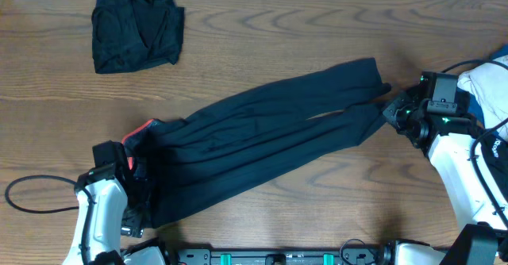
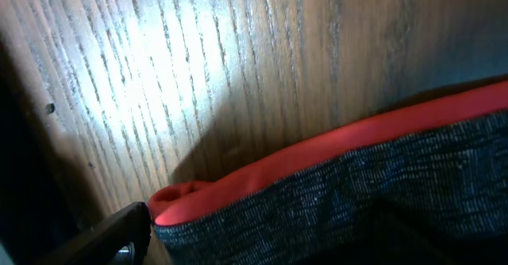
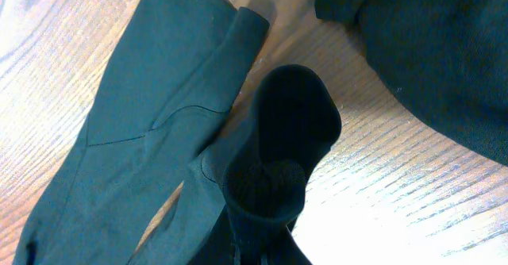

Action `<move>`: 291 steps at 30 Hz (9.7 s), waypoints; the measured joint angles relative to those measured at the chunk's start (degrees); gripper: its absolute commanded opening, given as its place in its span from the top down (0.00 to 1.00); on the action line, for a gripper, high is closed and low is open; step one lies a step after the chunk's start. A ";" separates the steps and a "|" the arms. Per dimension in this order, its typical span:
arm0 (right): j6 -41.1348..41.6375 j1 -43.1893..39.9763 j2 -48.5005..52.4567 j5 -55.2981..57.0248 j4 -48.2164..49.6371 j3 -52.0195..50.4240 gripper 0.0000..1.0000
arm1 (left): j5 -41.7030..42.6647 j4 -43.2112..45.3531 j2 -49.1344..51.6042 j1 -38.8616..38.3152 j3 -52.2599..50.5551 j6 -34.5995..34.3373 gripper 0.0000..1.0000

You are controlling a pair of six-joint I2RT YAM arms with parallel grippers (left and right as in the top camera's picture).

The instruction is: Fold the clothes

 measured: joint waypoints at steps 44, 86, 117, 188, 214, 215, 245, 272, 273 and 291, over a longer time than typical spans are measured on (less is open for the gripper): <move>-1.09 0.22 0.00 -0.02 -0.22 7.39 0.98 | 5.53 -9.03 -1.97 0.20 0.39 9.33 0.94; 7.37 7.72 22.86 6.56 30.84 10.01 0.99 | 3.78 17.20 -7.65 0.20 5.38 13.60 0.94; 4.15 9.88 30.14 19.34 49.81 10.38 0.76 | -1.95 53.83 3.89 -0.11 5.44 19.58 0.78; -77.48 61.24 42.38 4.98 28.46 28.85 0.37 | -13.77 6.99 -27.30 3.72 6.16 10.05 0.02; -82.12 61.22 46.18 7.56 33.99 29.27 0.74 | -13.70 5.86 -27.30 3.69 6.16 10.05 0.02; -82.16 61.22 46.21 7.56 34.14 29.27 0.76 | -13.73 5.75 -27.30 3.72 6.16 10.05 0.02; -73.40 57.75 46.42 13.40 55.10 29.29 0.95 | 7.61 2.62 -27.30 -0.09 6.16 11.87 0.04; -68.63 54.38 51.30 18.80 62.77 29.55 0.21 | 10.67 52.89 9.99 -19.80 5.49 13.60 0.09; -68.78 54.38 51.30 19.89 63.14 29.59 0.21 | 10.84 53.46 10.88 -19.80 5.49 14.10 0.09; -56.22 45.46 45.88 30.16 49.37 31.10 0.01 | 10.01 54.55 13.27 -19.96 5.49 25.40 0.17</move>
